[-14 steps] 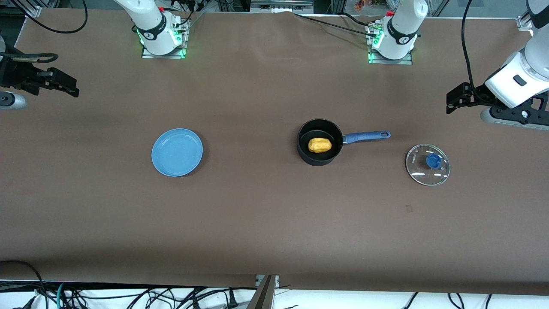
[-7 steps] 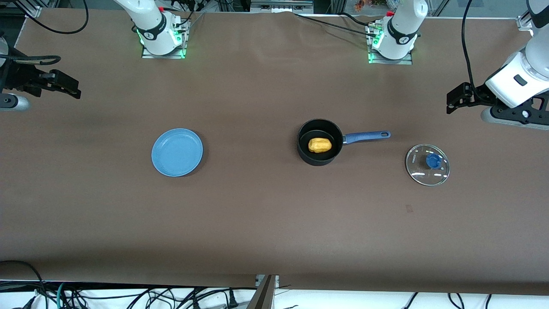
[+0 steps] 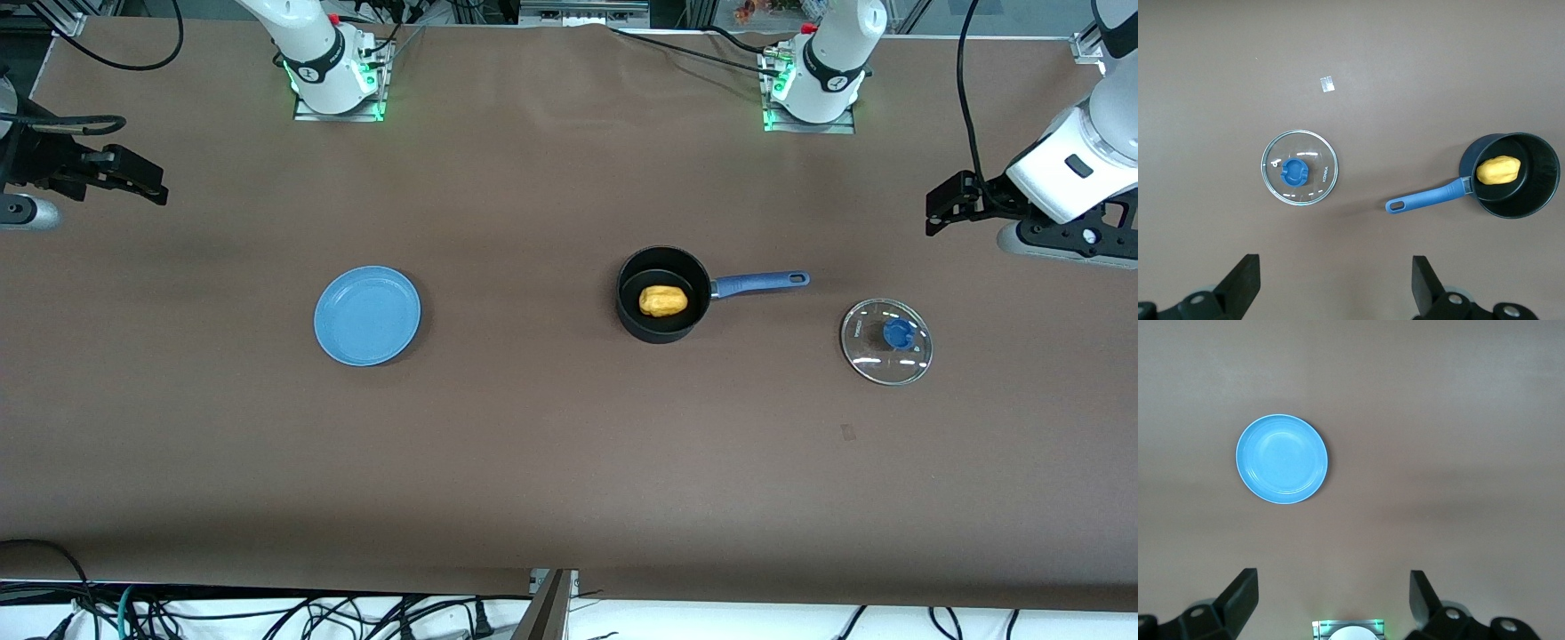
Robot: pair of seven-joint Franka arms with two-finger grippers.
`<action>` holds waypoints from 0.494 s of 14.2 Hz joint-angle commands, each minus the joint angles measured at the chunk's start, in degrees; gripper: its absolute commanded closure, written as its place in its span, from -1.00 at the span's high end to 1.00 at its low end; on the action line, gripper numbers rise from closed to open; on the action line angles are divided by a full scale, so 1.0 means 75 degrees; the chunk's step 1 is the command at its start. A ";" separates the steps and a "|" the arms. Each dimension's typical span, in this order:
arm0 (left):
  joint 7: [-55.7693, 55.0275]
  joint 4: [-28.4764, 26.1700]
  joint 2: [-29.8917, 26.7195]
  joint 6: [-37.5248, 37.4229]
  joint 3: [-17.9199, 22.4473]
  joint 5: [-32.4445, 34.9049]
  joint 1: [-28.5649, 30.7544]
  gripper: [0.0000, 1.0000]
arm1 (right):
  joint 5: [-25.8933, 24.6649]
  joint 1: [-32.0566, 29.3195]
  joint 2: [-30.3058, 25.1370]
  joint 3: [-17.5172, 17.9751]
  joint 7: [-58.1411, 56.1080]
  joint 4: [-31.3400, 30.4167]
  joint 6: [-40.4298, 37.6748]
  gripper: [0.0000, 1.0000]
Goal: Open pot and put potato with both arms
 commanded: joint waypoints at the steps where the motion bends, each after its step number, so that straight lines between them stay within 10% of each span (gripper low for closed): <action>1: -0.0028 0.0161 0.0028 -0.0097 0.0030 -0.0218 -0.0020 1.00 | 0.0234 -0.0100 -0.0064 0.0061 0.0121 -0.0043 0.0061 1.00; 7: -0.0028 0.0161 0.0028 -0.0097 0.0041 -0.0218 -0.0020 1.00 | 0.0246 -0.0112 -0.0064 0.0061 0.0062 -0.0043 0.0073 1.00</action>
